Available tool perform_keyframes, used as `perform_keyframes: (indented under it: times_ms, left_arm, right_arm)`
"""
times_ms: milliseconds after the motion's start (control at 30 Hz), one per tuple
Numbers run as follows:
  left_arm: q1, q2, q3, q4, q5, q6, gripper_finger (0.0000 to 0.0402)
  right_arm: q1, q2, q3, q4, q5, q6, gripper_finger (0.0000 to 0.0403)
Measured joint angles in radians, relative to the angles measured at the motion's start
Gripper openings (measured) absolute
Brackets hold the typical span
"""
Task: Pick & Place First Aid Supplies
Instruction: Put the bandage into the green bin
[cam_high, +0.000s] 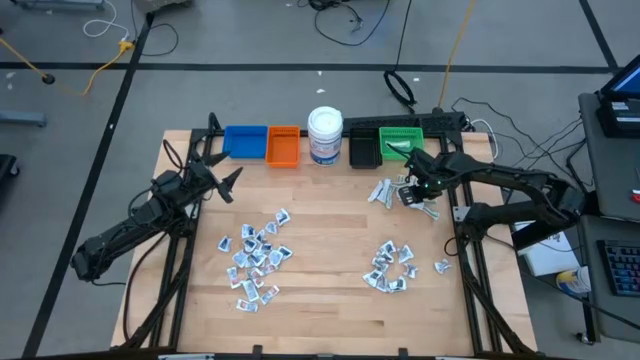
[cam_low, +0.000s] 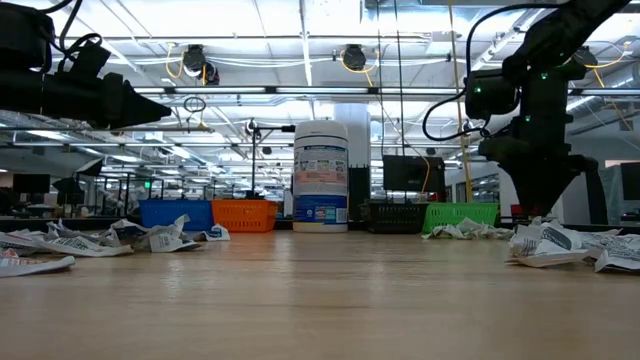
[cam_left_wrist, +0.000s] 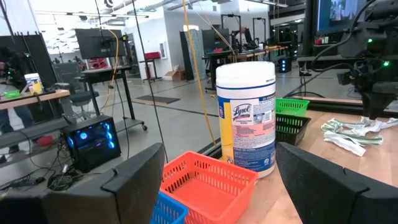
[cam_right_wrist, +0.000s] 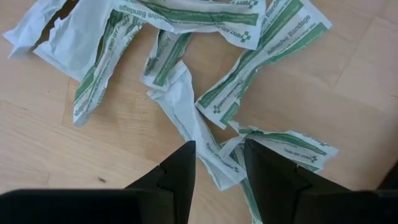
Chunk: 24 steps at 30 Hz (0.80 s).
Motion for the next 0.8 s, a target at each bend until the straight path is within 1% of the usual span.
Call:
perform_keyframes:
  times_ms: [333,467,800]
  left_arm:
    - [0.000,0.000,0.000,0.000,0.000,0.000,0.0310]
    - [0.000,0.000,0.000,0.000,0.000,0.000,0.0310]
    - [0.000,0.000,0.000,0.000,0.000,0.000,0.0310]
  right_arm:
    - [0.000,0.000,-0.002,0.015,0.004,0.019,0.0130]
    - [0.000,0.002,-0.043,0.064,-0.001,0.042,0.0130]
    - [0.000,0.005,-0.047,0.079,-0.002,0.026,0.0129]
